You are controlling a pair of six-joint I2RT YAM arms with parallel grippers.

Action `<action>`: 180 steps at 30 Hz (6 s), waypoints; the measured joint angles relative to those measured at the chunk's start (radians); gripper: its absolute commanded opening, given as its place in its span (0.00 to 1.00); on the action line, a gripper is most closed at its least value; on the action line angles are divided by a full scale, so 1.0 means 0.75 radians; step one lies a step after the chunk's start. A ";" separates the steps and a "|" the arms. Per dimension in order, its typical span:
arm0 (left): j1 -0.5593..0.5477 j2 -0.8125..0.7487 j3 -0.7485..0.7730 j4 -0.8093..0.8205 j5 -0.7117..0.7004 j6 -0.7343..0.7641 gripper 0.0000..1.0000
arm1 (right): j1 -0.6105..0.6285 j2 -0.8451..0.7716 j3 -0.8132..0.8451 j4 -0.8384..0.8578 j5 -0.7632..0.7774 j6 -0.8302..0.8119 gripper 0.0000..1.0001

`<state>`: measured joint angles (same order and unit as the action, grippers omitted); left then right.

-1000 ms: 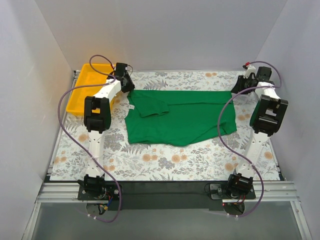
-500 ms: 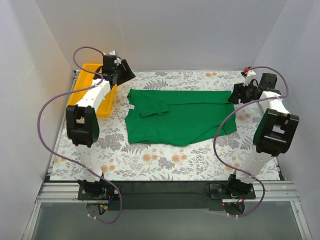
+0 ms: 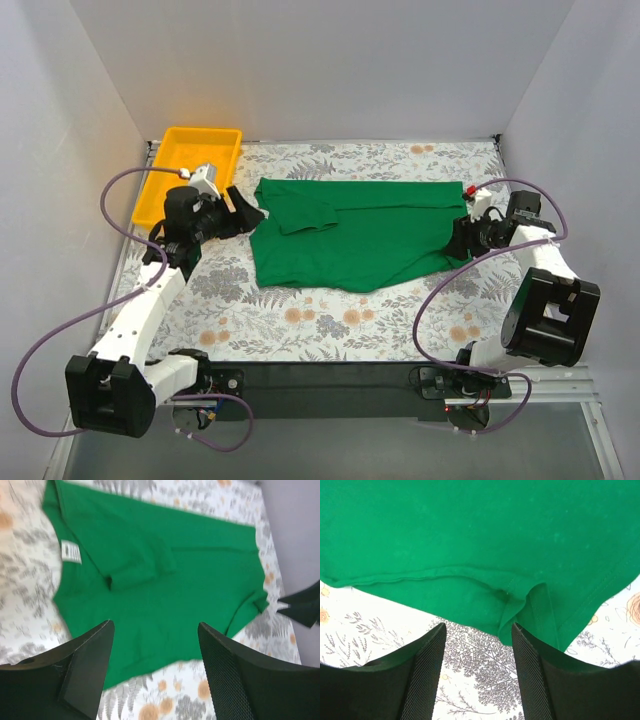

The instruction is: Fold and stack the t-shirts

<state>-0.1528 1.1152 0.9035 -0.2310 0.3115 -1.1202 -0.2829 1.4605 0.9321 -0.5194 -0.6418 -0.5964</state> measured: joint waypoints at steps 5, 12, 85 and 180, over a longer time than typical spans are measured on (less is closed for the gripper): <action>-0.001 -0.076 -0.194 -0.072 0.087 -0.020 0.66 | 0.000 -0.012 -0.010 0.009 0.055 0.056 0.57; -0.001 -0.143 -0.277 -0.081 0.118 -0.024 0.66 | -0.001 0.060 -0.009 0.058 0.125 0.112 0.52; -0.001 -0.228 -0.473 -0.045 0.208 -0.213 0.59 | -0.087 -0.375 -0.252 -0.293 0.128 -0.491 0.51; -0.204 -0.318 -0.674 -0.218 0.038 -0.687 0.71 | 0.525 -0.308 -0.148 0.020 -0.131 -0.230 0.66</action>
<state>-0.3061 0.8764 0.3977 -0.3946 0.3401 -1.6356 0.1112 1.2297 0.8211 -0.5041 -0.7399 -0.7692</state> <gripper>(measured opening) 0.715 0.659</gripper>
